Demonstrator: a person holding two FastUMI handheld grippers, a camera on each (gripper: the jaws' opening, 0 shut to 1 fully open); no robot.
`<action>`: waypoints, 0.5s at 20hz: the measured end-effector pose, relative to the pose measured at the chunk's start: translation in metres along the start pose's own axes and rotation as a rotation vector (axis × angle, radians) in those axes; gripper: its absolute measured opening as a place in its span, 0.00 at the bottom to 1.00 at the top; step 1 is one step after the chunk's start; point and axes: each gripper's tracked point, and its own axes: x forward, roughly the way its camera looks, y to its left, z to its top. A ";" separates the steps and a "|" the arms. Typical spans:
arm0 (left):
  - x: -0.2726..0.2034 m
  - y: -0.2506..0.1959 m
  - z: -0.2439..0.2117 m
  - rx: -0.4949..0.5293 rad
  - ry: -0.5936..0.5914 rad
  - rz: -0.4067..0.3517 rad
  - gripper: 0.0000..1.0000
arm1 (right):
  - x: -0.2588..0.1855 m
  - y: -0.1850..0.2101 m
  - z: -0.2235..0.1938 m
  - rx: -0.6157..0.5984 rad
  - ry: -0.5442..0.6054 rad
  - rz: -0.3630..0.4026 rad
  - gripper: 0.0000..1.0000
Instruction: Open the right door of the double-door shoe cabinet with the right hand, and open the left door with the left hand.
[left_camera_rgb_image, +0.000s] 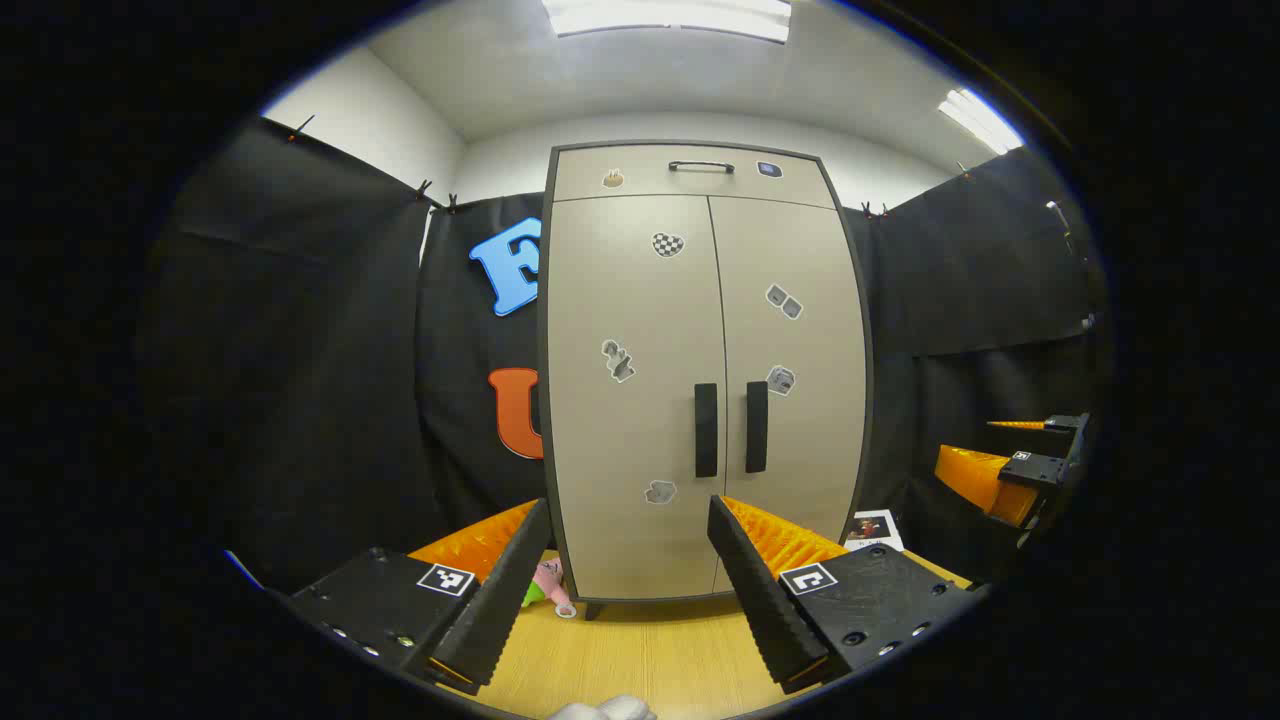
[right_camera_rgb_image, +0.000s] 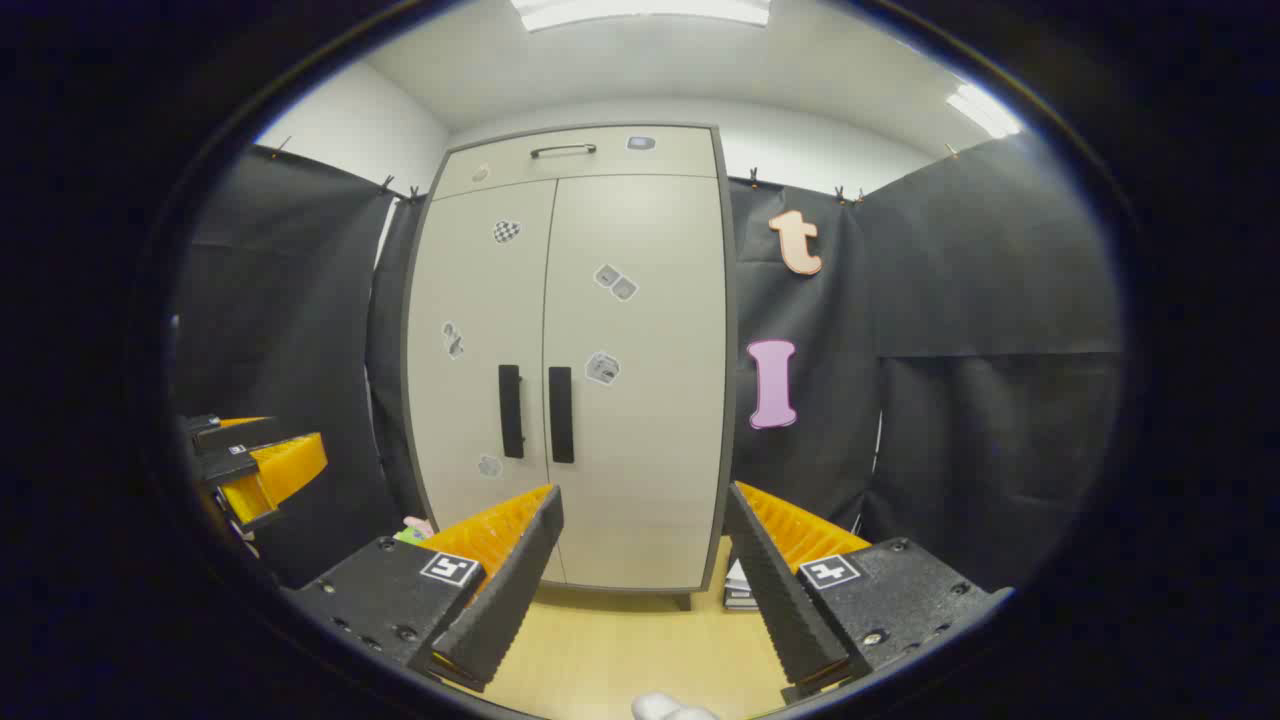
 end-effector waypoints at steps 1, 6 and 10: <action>0.000 0.001 0.000 0.002 0.001 0.004 0.95 | -0.001 -0.001 0.001 -0.002 -0.004 0.000 1.00; 0.000 0.001 0.000 0.004 -0.001 0.012 0.95 | 0.001 -0.002 0.003 -0.008 -0.010 -0.001 1.00; 0.001 0.001 -0.001 0.009 0.005 0.011 0.95 | 0.001 0.000 0.001 -0.003 -0.007 0.004 1.00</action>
